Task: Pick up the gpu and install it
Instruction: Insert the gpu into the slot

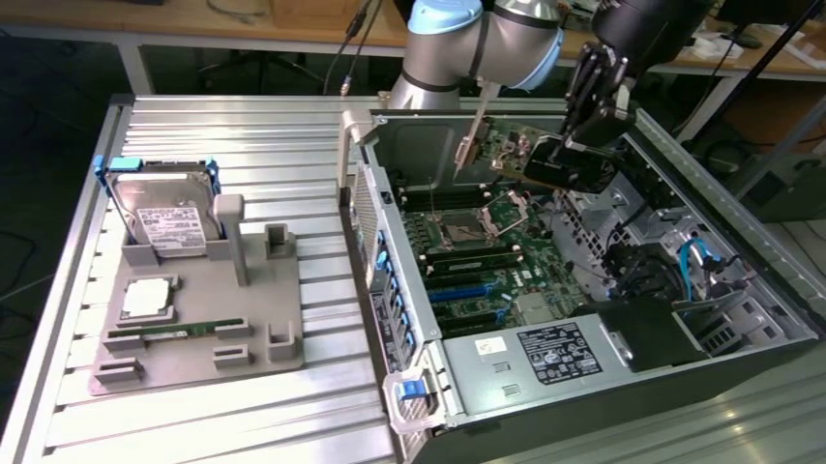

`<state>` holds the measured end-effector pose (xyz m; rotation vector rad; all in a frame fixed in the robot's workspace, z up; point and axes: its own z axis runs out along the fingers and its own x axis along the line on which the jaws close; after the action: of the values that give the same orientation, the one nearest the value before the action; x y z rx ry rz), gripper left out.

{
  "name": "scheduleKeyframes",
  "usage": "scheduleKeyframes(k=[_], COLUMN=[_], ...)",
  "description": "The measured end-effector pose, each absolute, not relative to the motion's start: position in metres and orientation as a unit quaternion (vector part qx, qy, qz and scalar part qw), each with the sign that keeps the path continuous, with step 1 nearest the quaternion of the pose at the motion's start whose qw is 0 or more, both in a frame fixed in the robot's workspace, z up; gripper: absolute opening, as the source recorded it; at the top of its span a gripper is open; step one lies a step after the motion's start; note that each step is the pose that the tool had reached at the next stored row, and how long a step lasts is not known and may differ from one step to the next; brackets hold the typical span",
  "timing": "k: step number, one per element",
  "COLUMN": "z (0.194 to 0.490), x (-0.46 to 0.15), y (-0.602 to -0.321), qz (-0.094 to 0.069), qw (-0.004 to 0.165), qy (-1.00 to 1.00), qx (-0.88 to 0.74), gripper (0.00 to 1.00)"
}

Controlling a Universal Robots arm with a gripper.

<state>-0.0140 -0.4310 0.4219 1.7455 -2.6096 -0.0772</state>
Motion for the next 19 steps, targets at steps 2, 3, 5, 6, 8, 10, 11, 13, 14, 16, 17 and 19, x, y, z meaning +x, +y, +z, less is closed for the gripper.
scheduleKeyframes(k=[2,3,5,6,8,10,11,13,14,16,17,19], z=[0.4219,0.4219,0.4219,0.4219,0.4219,0.4218,0.4218,0.4218,0.4218,0.4218,0.4218,0.4218], x=[-0.0138,-0.0137,-0.0135,-0.0134,-0.0131,-0.0127,-0.0126,-0.0123,-0.0121,-0.0118,-0.0117,-0.0115], y=[-0.431,-0.431,-0.431,-0.431,-0.431,-0.431,-0.431,-0.431,-0.431,-0.431,-0.431,-0.431], qz=[-0.025,-0.025,-0.025,-0.025,-0.025,-0.025,-0.025,-0.025,-0.025,-0.025,-0.025,-0.024], qw=[0.001,0.001,0.001,0.001,0.002,0.002,0.002,0.002,0.003,0.003,0.003,0.003], qy=[-0.826,-0.823,-0.817,-0.814,-0.808,-0.799,-0.796,-0.79,-0.785,-0.777,-0.774,-0.768], qx=[0.564,0.567,0.576,0.58,0.589,0.601,0.605,0.612,0.618,0.629,0.633,0.641], gripper=[0.27,0.27,0.27,0.27,0.27,0.27,0.27,0.27,0.27,0.27,0.27,0.27])
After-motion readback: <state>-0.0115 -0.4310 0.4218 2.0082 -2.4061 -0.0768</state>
